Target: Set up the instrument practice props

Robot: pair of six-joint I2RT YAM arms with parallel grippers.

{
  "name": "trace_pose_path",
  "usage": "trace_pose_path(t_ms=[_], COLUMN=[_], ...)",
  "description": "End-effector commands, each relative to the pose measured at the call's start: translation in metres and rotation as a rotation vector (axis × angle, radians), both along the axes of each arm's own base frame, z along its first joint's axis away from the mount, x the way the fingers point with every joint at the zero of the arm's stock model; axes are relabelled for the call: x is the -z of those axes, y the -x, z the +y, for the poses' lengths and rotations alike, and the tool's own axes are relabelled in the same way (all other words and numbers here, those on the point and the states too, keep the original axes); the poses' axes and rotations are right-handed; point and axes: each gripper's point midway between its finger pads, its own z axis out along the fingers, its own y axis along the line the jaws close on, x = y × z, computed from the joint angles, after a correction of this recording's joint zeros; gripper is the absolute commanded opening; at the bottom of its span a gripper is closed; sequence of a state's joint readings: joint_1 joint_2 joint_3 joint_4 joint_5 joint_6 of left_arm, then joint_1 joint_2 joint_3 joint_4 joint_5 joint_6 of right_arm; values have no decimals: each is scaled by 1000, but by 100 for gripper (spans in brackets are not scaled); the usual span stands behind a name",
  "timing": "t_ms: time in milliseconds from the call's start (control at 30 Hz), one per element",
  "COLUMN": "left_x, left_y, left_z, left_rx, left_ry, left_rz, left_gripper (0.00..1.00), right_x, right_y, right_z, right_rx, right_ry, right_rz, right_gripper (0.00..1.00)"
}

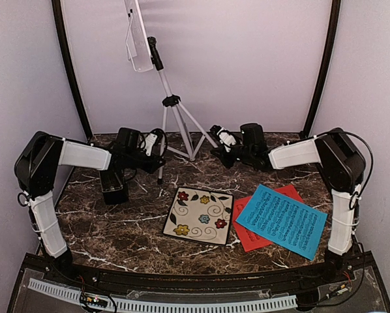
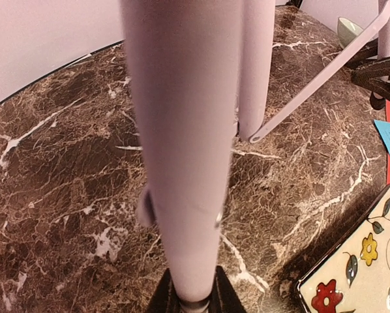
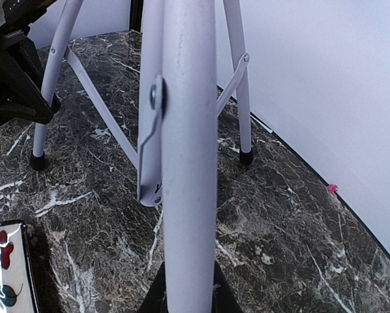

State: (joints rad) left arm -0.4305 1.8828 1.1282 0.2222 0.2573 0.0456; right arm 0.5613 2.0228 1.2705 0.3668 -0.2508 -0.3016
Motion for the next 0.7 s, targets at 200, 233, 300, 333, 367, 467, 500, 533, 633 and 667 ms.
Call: trace_pose_path(t_ms=[200,233,300,333,367,467,500,533,633,667], left_x=[11,10,6,6,5,2,2,2,3,4], left_y=[42,44,47,49,50,53,54,55,58,59], left_z=[21,22,21,20,18,12,10,8,3,1], left_rx=[-36,-40,-38,-34,-29,-12,-10,-6,1,5], left_ry=[-126,-128,-131,-139,-146,-151,-154,-158,-160,-158], left_rz=[64,61,45,40,33,20,18,15,7,7], left_gripper=[0,0,0,0,0,0,0,0,0,0], right_x=[92,98,102,104,108,117,120,123,129,131], right_y=[20,21,24,26,27,35,39,43,55,59], right_z=[-76,-81,-83,-83,-84,-84,-85,-85,-85,-85], right_rx=[266,281,286,288,293,291,291,296,316,322], right_ry=[185,207,212,213,214,231,238,239,244,244], right_rz=[250,260,280,293,310,375,392,403,431,441], right_gripper=[0,0,1,2,4,8,9,10,13,14])
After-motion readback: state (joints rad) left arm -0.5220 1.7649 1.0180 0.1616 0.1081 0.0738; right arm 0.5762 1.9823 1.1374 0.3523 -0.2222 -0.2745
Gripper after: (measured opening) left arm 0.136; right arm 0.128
